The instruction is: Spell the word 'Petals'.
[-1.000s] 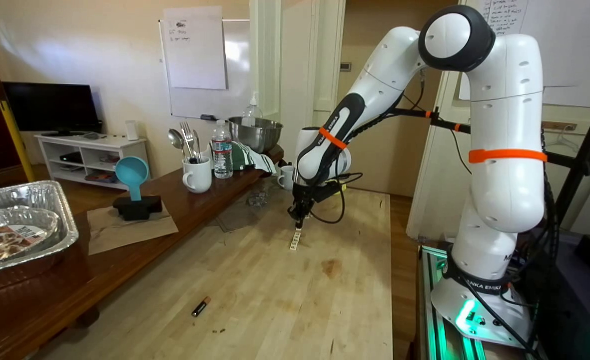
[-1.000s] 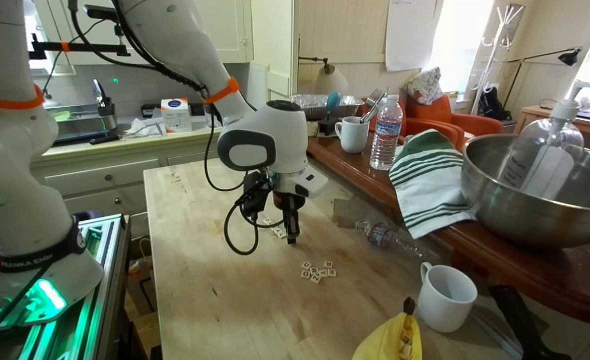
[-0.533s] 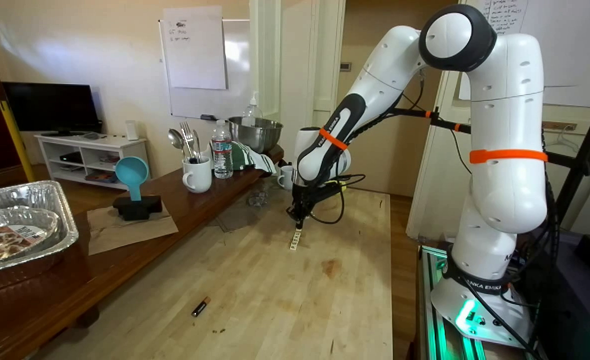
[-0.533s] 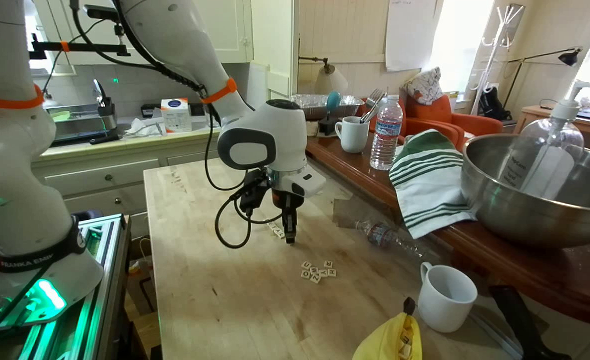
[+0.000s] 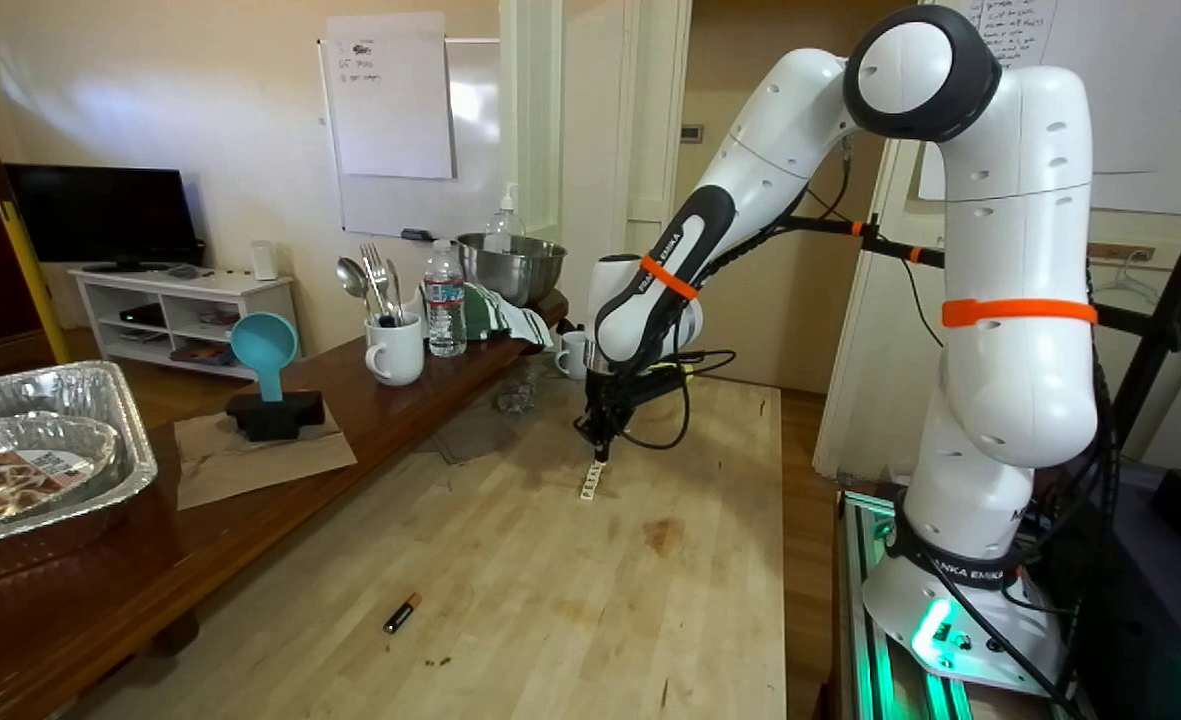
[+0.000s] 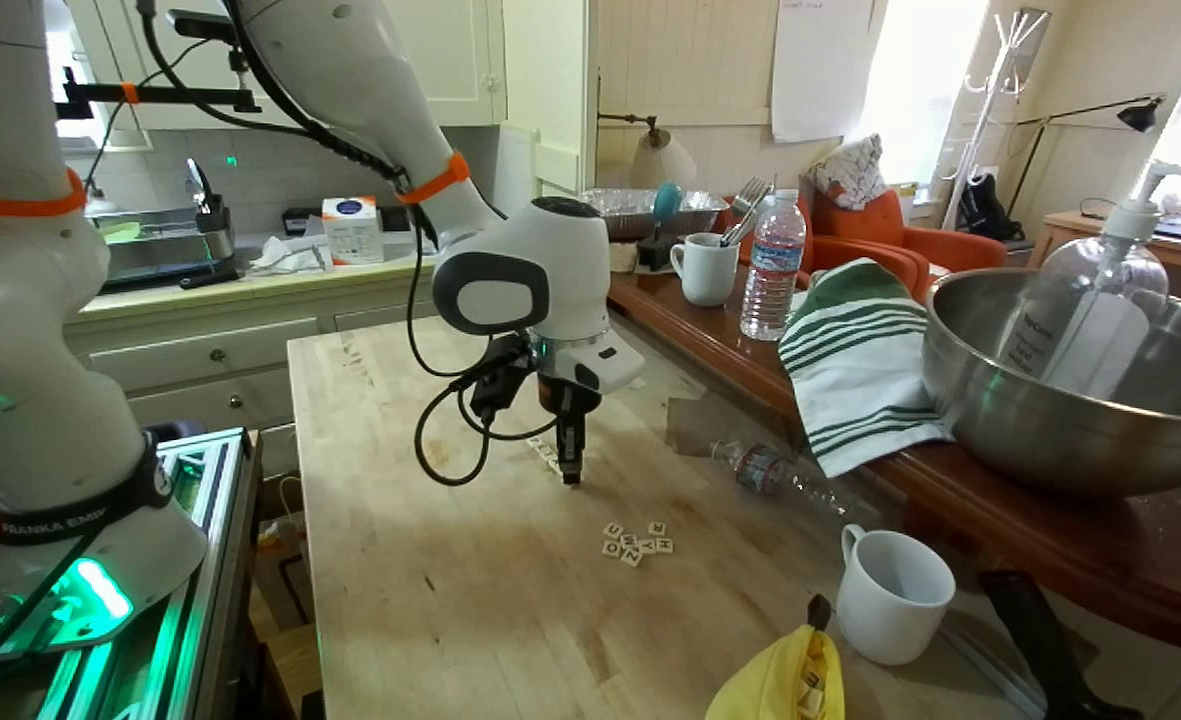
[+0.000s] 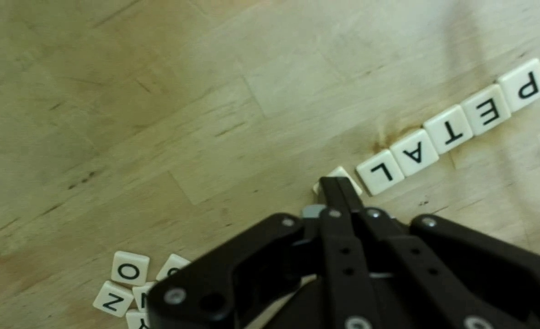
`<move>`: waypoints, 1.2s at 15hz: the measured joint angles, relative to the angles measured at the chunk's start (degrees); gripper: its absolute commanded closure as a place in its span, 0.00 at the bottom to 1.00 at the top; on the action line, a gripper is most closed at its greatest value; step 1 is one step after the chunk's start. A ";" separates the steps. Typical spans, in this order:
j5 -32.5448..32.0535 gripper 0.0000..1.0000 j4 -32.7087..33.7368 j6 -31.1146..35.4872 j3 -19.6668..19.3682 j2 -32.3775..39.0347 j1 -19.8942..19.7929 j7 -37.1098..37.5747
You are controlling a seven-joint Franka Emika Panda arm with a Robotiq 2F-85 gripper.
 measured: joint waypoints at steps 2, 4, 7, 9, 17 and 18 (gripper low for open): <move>0.00 1.00 -0.01 0.00 -0.03 -0.01 0.04 0.73; 0.00 1.00 -0.01 0.00 -0.03 -0.01 0.05 1.54; 0.02 1.00 -0.01 0.00 -0.04 -0.01 0.05 2.60; 0.03 1.00 -0.01 0.00 -0.05 -0.01 0.06 3.24; 0.10 1.00 -0.01 0.00 -0.05 -0.01 0.15 4.72; 0.18 1.00 -0.01 0.00 -0.03 -0.01 0.18 4.73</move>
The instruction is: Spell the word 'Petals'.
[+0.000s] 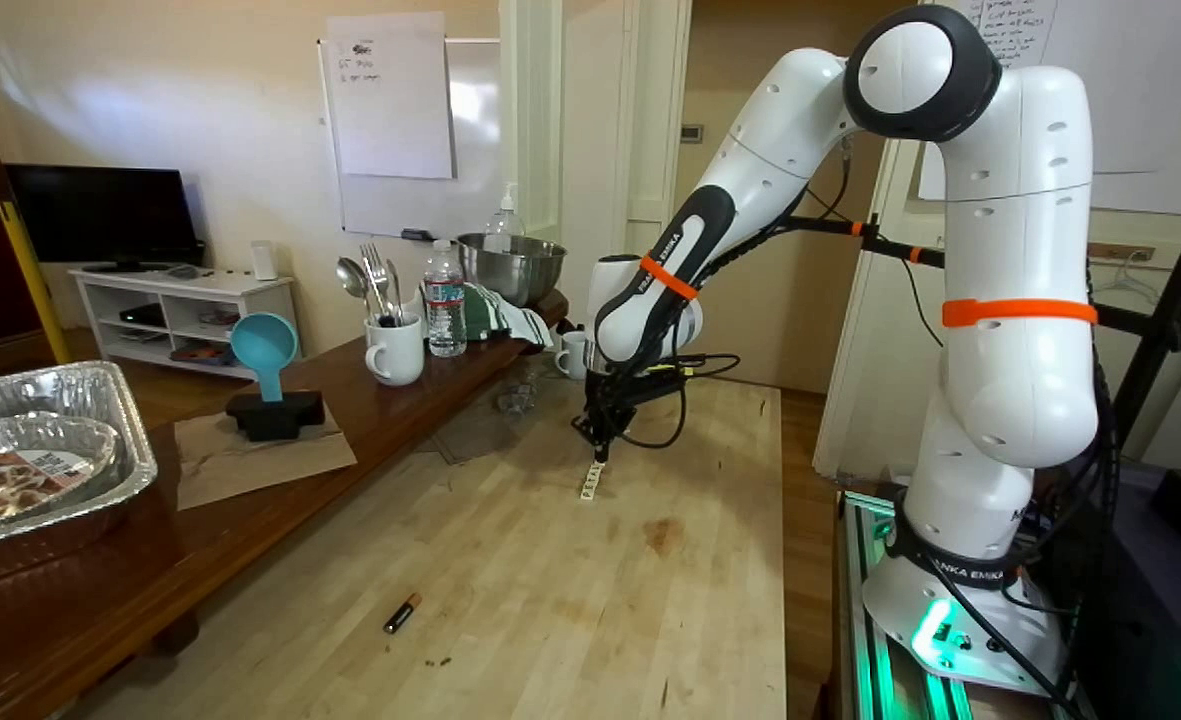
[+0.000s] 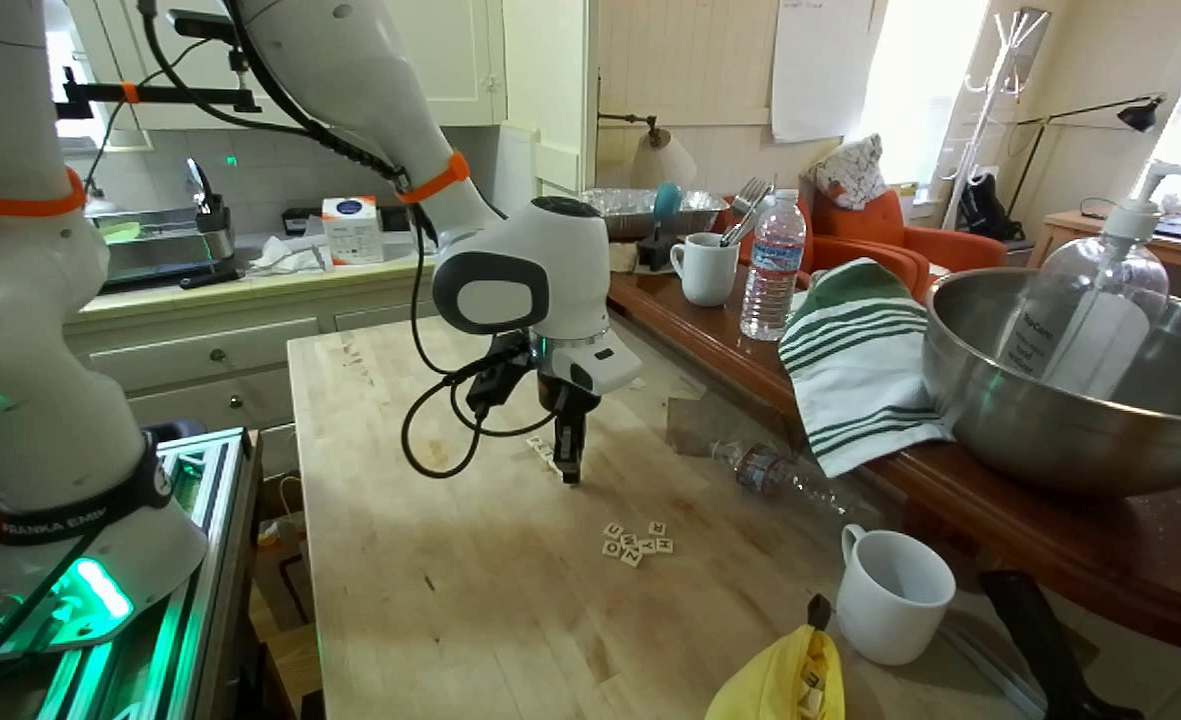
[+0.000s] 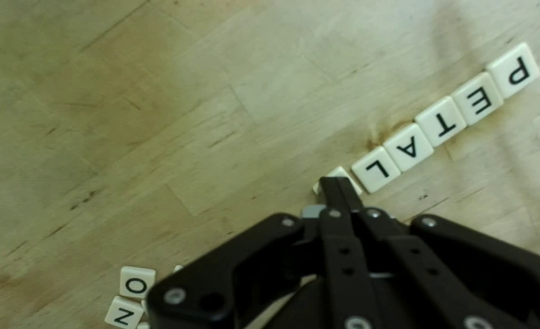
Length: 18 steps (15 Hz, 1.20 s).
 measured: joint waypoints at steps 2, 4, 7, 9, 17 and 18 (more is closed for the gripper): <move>0.27 1.00 0.00 0.00 0.04 0.00 0.10 0.00; 0.32 1.00 0.01 0.00 0.09 0.00 0.22 0.00; 0.32 1.00 0.01 0.00 0.11 0.00 0.39 0.02; 0.32 1.00 0.01 0.00 0.11 0.00 0.46 0.04; 1.11 1.00 0.52 0.38 0.29 -0.22 0.46 -0.17; 1.11 1.00 0.70 0.40 0.29 -0.34 0.46 -0.21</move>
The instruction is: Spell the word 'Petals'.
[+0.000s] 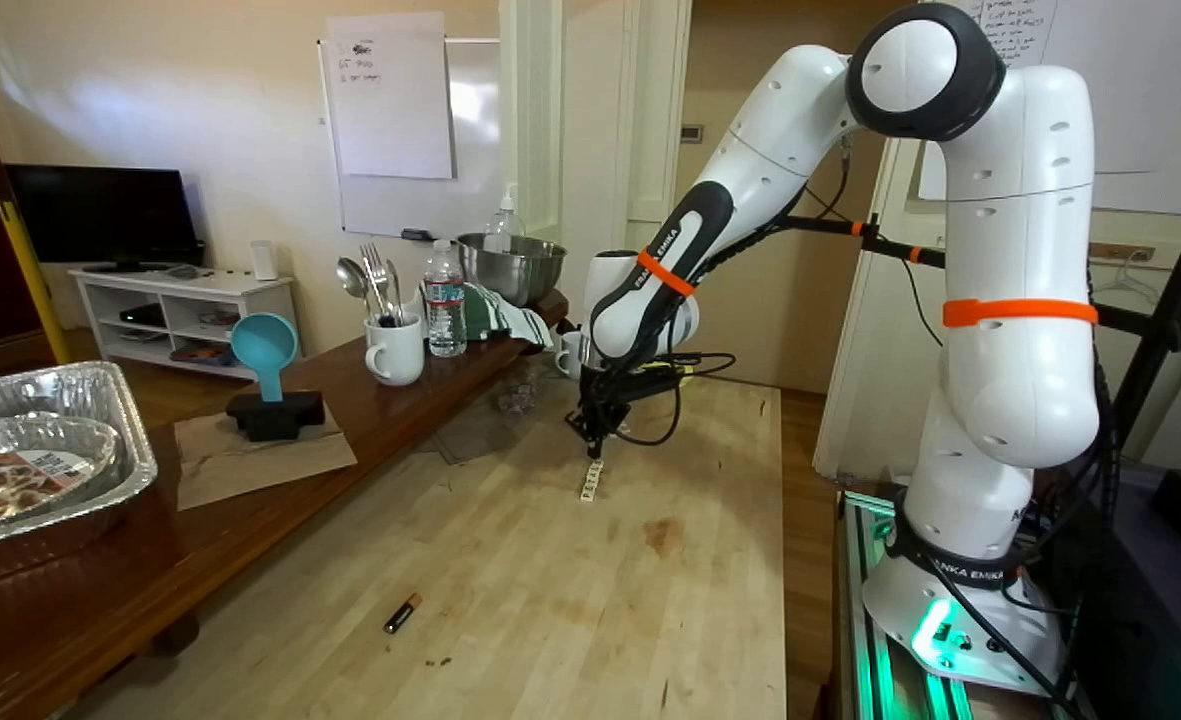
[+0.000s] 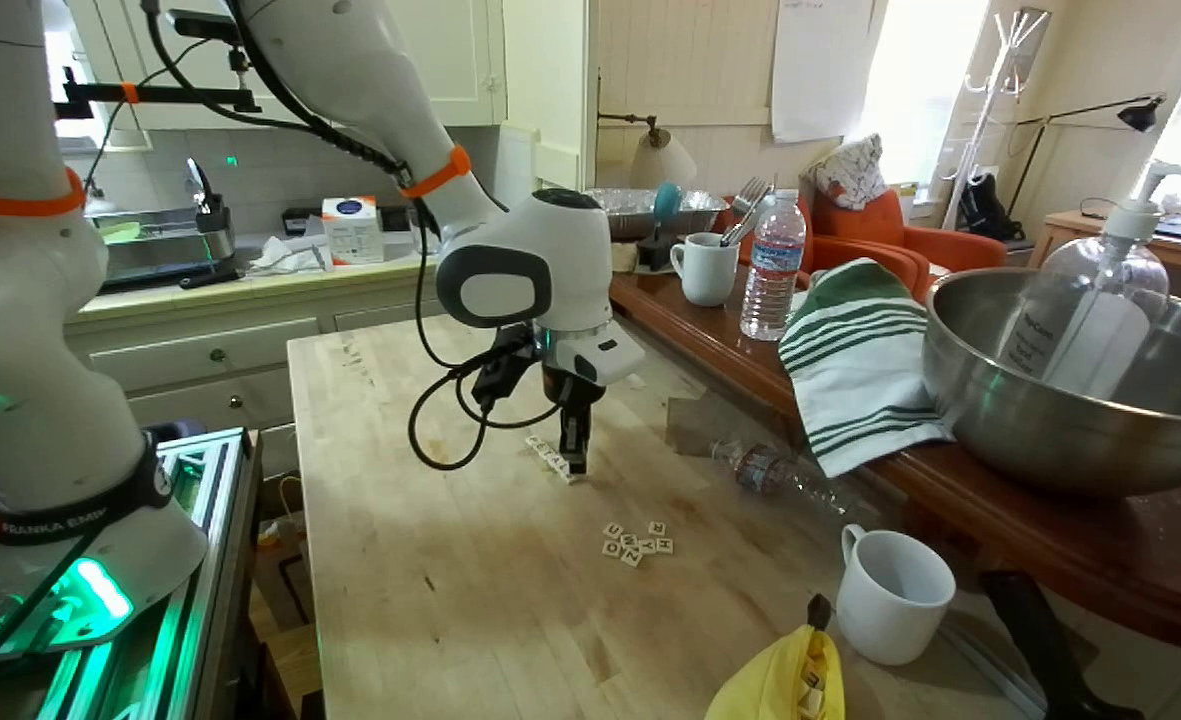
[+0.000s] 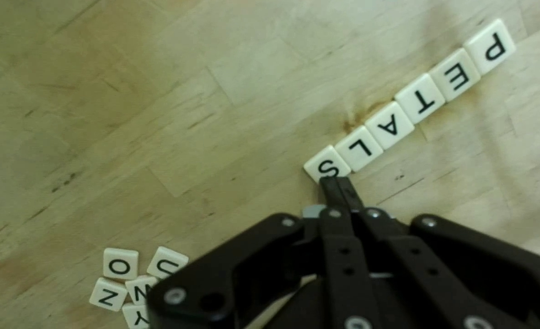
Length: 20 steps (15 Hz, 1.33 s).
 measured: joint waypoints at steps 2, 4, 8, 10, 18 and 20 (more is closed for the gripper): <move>0.00 1.00 0.22 0.01 0.00 -0.50 0.00 -0.56; 0.42 1.00 0.28 0.01 0.18 -1.27 -0.07 -2.43; 2.49 0.60 0.20 -0.12 1.38 -3.33 -0.38 -9.98; 3.31 0.45 -0.08 -0.29 2.18 -4.66 -0.53 -14.86; 5.02 0.00 -2.03 -8.71 3.71 -10.60 -0.54 -31.54; 4.88 0.00 -2.72 -10.58 3.68 -11.78 -0.54 -33.76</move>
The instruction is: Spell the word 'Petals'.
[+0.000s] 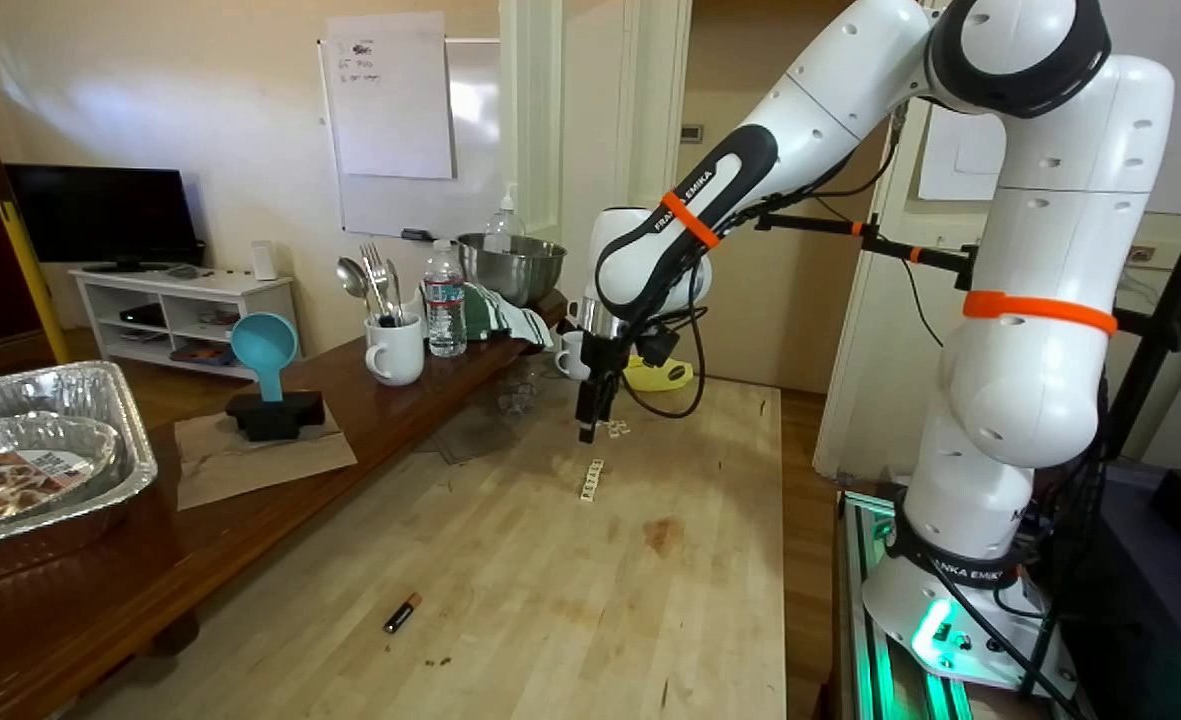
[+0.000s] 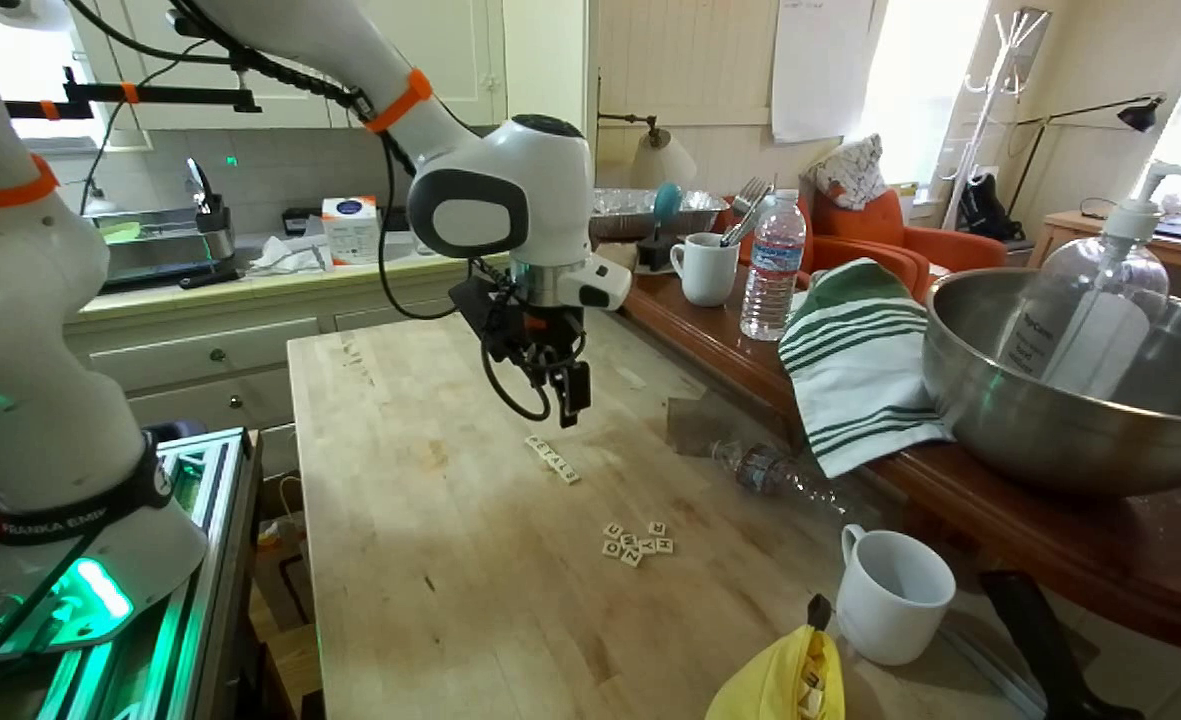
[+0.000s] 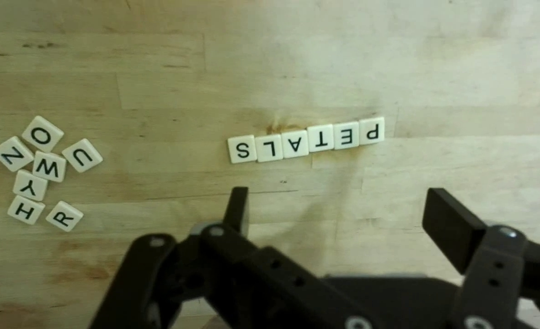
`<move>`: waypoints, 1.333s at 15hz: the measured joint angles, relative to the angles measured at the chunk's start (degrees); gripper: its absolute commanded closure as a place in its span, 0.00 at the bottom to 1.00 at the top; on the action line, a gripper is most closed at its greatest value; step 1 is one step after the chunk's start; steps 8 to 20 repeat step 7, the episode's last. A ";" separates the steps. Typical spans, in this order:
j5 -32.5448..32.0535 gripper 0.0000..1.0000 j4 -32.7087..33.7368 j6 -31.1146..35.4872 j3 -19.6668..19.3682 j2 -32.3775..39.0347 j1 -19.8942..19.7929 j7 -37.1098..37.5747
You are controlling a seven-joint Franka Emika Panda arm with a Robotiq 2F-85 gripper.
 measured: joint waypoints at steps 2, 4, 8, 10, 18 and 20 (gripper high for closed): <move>-0.33 0.00 -0.56 -1.00 -0.03 -0.86 0.01 -1.40; -0.70 0.00 -1.28 -1.10 -0.05 -1.56 0.02 -2.35; -1.27 0.00 -1.92 -1.10 -0.08 -2.17 0.04 -3.19; -1.27 0.00 -1.92 -1.10 -0.08 -2.17 0.04 -3.19; -1.27 0.00 -1.92 -1.10 -0.08 -2.17 0.04 -3.19; -1.27 0.00 -1.92 -1.10 -0.08 -2.17 0.04 -3.19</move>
